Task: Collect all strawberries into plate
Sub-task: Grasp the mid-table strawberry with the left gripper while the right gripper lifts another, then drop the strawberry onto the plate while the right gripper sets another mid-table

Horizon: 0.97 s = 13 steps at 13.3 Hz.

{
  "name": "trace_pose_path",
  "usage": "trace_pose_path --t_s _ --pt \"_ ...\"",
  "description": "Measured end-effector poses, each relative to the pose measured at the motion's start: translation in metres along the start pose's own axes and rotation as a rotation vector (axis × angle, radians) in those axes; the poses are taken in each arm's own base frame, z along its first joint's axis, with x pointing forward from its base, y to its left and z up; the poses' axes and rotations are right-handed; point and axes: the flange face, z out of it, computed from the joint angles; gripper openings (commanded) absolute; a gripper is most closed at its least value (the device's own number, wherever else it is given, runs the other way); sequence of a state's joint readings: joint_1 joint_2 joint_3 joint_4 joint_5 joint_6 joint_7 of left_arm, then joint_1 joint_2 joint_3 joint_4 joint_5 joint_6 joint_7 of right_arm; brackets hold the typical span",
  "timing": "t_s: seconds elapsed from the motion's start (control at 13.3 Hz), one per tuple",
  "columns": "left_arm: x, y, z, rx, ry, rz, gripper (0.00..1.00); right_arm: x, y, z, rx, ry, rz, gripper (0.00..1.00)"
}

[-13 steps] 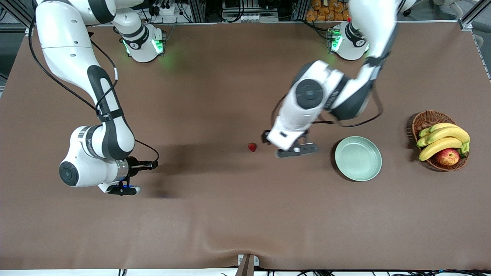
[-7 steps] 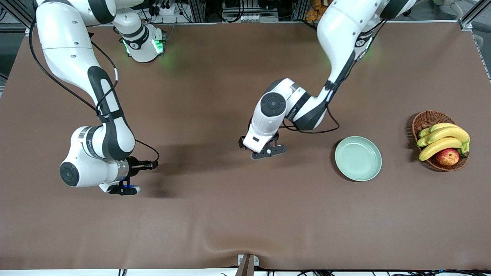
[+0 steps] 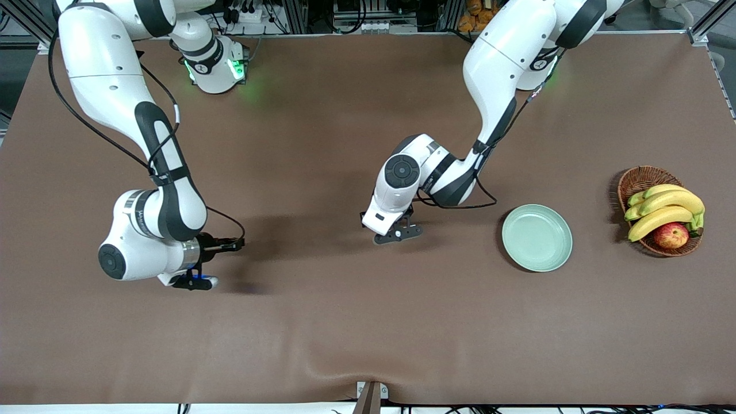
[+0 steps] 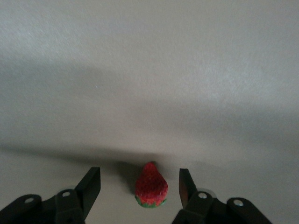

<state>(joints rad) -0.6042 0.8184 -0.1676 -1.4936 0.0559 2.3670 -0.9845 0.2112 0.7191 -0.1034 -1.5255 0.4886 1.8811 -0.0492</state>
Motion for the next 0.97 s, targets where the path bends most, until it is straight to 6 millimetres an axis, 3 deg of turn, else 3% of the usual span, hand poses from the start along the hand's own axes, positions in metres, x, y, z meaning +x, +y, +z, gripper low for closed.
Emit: trace_pose_path --t_s 0.15,0.3,0.53,0.82,0.97 --pt "-0.006 0.002 0.005 0.005 -0.005 0.002 0.68 -0.003 -0.011 0.011 0.056 -0.016 0.013 0.00" --pt "-0.008 0.003 0.010 0.010 -0.010 0.002 0.58 -0.004 -0.021 0.021 0.108 -0.027 0.027 0.00" --pt "-0.010 0.004 0.012 0.010 -0.010 0.004 0.00 -0.004 -0.039 0.034 0.189 -0.036 0.046 0.00" --pt "0.003 0.006 -0.003 -0.014 0.013 -0.009 0.00 -0.006 -0.064 0.050 0.242 -0.023 0.053 0.00" --pt "0.028 -0.007 -0.033 -0.015 0.026 -0.048 0.00 -0.007 -0.075 0.058 0.255 -0.013 0.053 0.00"
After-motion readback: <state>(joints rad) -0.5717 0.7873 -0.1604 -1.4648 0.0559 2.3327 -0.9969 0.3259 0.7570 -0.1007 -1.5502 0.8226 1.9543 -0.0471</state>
